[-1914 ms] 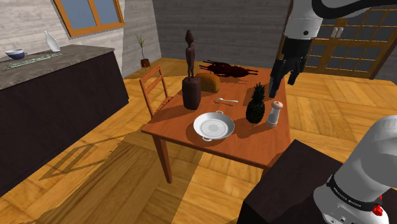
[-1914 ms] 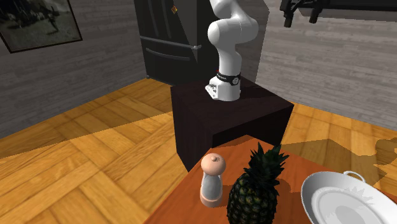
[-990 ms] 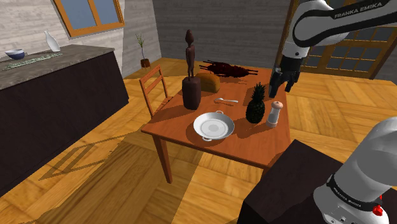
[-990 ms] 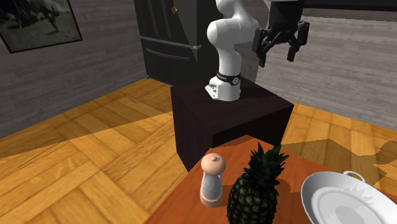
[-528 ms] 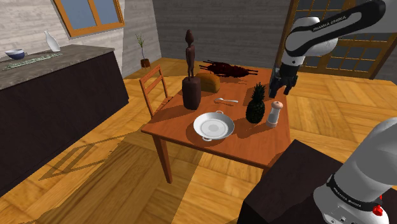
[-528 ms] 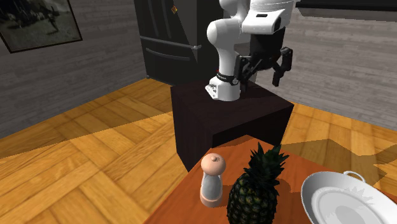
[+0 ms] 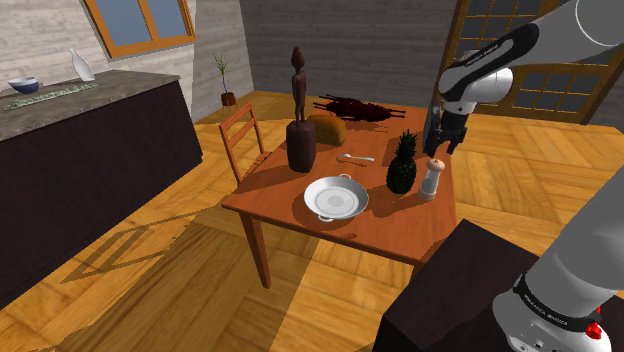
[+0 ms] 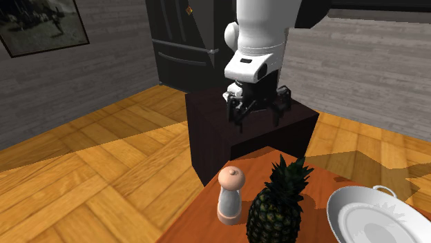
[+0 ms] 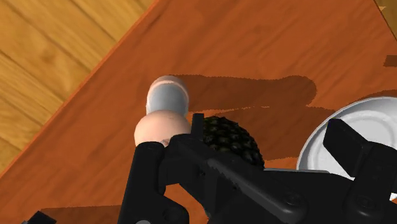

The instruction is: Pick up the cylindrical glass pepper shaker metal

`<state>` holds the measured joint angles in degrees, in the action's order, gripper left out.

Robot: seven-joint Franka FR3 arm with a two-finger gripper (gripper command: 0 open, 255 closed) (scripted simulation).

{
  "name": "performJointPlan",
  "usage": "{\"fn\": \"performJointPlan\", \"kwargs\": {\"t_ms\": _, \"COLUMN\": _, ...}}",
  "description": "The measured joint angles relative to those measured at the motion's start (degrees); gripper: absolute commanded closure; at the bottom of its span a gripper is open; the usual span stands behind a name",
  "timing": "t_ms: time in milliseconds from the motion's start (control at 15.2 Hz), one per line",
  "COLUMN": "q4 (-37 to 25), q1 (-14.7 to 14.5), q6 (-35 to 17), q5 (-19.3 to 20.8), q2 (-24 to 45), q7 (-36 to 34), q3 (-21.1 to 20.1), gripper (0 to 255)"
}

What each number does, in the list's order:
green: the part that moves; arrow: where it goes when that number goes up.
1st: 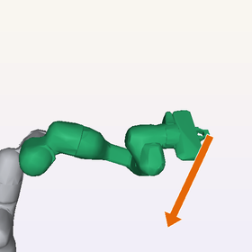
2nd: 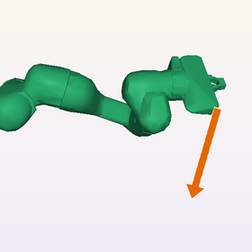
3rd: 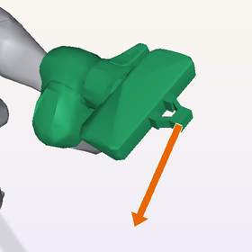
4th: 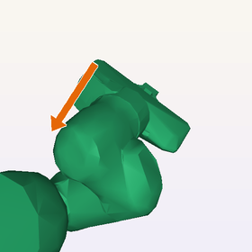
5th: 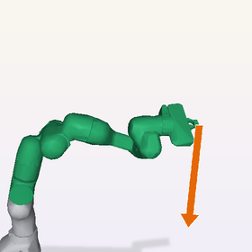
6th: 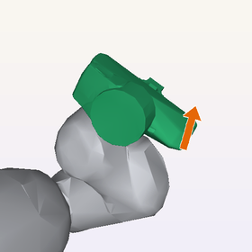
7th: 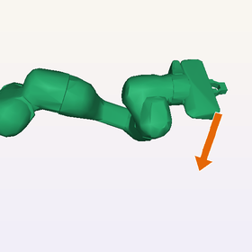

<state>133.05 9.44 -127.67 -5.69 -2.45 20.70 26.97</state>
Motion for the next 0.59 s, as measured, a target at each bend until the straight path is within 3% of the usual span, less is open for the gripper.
{"fn": "performJointPlan", "kwargs": {"t_ms": 594, "q4": -10.6, "q1": 5.4, "q6": -4.0, "q5": -12.3, "q2": 18.2, "q7": 12.3, "q3": 1.3, "gripper": 0}}
